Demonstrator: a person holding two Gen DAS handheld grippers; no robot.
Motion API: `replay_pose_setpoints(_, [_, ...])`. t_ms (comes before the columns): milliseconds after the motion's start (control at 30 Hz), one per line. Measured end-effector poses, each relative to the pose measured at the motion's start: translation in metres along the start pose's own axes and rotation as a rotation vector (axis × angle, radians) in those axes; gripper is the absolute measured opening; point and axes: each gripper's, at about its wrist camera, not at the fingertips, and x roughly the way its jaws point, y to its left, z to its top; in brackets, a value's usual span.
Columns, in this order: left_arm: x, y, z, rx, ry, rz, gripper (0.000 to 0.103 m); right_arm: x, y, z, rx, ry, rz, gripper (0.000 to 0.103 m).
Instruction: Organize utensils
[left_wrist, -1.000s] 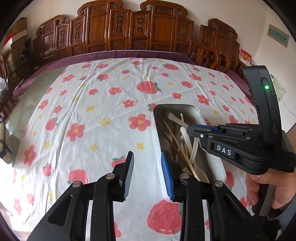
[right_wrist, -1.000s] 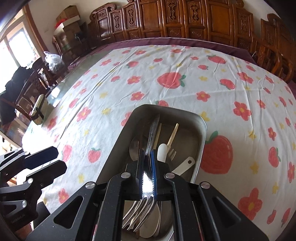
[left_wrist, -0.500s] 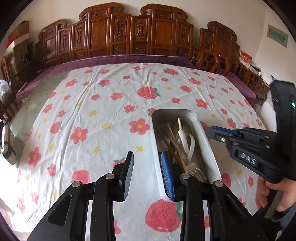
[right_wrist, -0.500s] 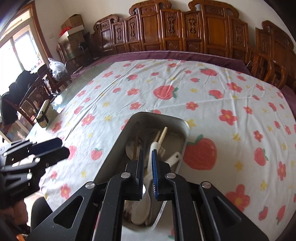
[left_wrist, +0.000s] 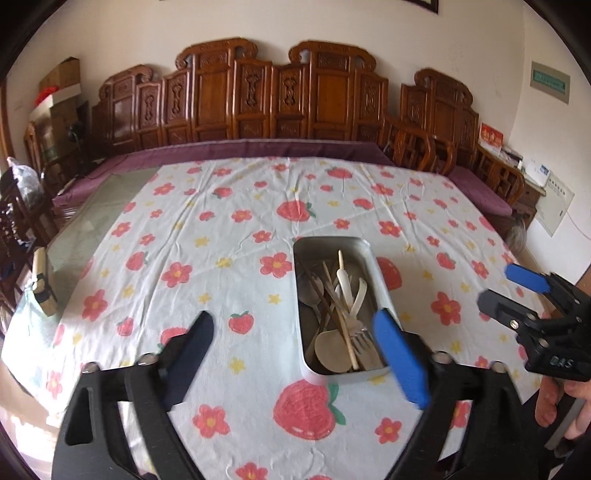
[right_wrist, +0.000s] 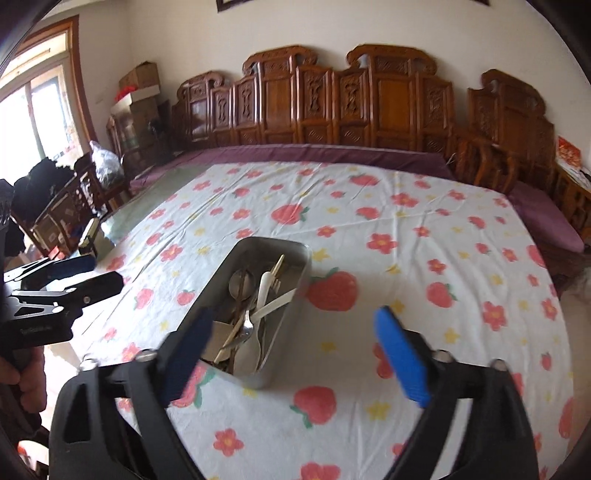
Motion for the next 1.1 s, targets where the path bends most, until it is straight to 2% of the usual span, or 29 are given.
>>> replay_pose_setpoints(100, [-0.012,-0.008,-0.007,0.001,-0.009,0.003,0.095,-0.017,-0.005,-0.009,0.017,-0.013,-0.017,0.1])
replay_pose_setpoints(567, [-0.058,-0.053,-0.036,0.035,-0.053,0.011,0.095,-0.106,-0.013,-0.05,0.045,-0.102,-0.094,0.1])
replay_pose_setpoints(833, [-0.107,-0.074,-0.022,0.055,-0.145,-0.02,0.095,-0.171,-0.013,-0.037,0.056,-0.224,-0.109,0.1])
replay_pose_setpoints(1100, [-0.156,-0.09,-0.007,0.058,-0.242,-0.011,0.095,-0.228,-0.003,-0.02,0.023,-0.341,-0.128,0.1])
